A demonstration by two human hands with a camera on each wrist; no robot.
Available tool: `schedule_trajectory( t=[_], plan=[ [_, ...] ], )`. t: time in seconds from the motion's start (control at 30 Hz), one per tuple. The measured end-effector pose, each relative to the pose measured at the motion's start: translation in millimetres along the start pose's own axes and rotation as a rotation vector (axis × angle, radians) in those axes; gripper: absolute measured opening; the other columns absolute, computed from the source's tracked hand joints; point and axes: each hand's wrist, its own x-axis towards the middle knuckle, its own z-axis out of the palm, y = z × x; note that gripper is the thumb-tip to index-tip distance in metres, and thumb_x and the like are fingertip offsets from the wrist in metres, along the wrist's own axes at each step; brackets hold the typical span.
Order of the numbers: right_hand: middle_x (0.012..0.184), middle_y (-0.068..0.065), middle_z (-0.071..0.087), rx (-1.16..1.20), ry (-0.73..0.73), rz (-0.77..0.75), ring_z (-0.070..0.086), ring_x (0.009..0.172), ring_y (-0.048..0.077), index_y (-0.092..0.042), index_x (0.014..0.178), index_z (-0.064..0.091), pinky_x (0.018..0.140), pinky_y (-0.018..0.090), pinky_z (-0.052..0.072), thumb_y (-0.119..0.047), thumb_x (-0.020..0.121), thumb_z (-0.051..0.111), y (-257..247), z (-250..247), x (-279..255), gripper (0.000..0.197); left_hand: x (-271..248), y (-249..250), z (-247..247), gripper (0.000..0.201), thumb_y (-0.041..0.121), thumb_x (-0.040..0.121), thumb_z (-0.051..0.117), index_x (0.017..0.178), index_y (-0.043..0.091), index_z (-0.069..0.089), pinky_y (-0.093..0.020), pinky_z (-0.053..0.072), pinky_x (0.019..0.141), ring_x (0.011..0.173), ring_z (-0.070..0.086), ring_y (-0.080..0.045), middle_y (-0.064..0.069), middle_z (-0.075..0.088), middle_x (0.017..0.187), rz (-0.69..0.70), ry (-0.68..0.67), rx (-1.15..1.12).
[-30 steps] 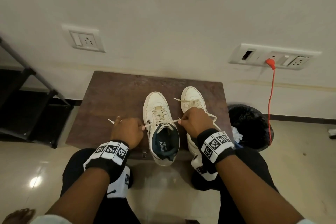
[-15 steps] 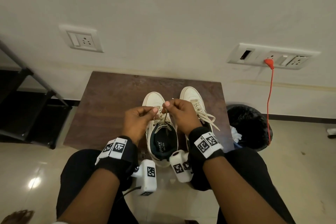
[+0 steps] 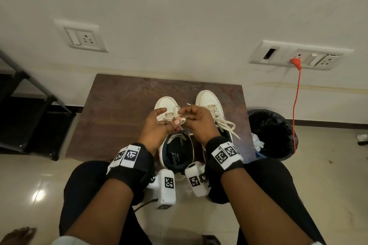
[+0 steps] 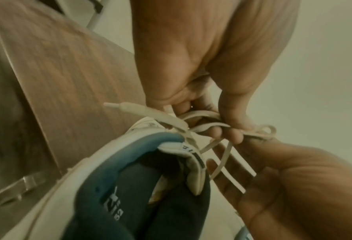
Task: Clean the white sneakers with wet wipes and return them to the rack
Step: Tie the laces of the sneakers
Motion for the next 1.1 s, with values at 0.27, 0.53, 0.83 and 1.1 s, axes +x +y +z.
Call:
schedule_trajectory(
  t=[0.27, 0.53, 0.83, 1.1],
  plan=[
    [0.081, 0.015, 0.070, 0.007, -0.060, -0.014, 0.068, 0.069, 0.013, 0.008, 0.095, 0.067, 0.066, 0.020, 0.053, -0.002, 0.085, 0.063, -4, -1, 0, 0.014, 3, 4, -1, 0.017, 0.000, 0.087, 0.059, 0.101, 0.003, 0.068, -0.024, 0.055, 0.059, 0.065, 0.066, -0.016, -0.008, 0.071, 0.076, -0.023, -0.043, -0.140],
    [0.068, -0.001, 0.068, -0.246, 0.088, 0.010, 0.062, 0.058, 0.004, -0.007, 0.083, 0.065, 0.058, 0.019, 0.050, -0.026, 0.092, 0.058, 12, 3, 11, 0.022, -2, 3, -6, 0.044, 0.040, 0.095, 0.045, 0.098, 0.006, 0.071, -0.028, 0.057, 0.071, 0.075, 0.069, -0.017, -0.011, 0.073, 0.086, -0.044, -0.063, -0.149],
    [0.068, 0.000, 0.062, -0.259, 0.010, -0.006, 0.057, 0.055, 0.000, -0.004, 0.085, 0.063, 0.054, 0.012, 0.046, -0.021, 0.090, 0.061, 11, 1, 12, 0.018, 7, 2, -11, 0.026, -0.004, 0.072, 0.075, 0.086, 0.016, 0.067, -0.021, 0.053, 0.072, 0.078, 0.066, -0.010, 0.000, 0.069, 0.085, 0.274, -0.001, 0.359],
    [0.072, 0.007, 0.064, -0.251, -0.033, -0.001, 0.059, 0.063, 0.012, -0.002, 0.085, 0.062, 0.060, 0.019, 0.050, -0.015, 0.087, 0.065, 9, 5, 11, 0.013, -2, 14, -9, 0.024, 0.025, 0.093, 0.048, 0.111, 0.014, 0.061, -0.035, 0.043, 0.066, 0.084, 0.058, -0.027, -0.006, 0.051, 0.101, 0.520, 0.036, 1.400]
  ],
)
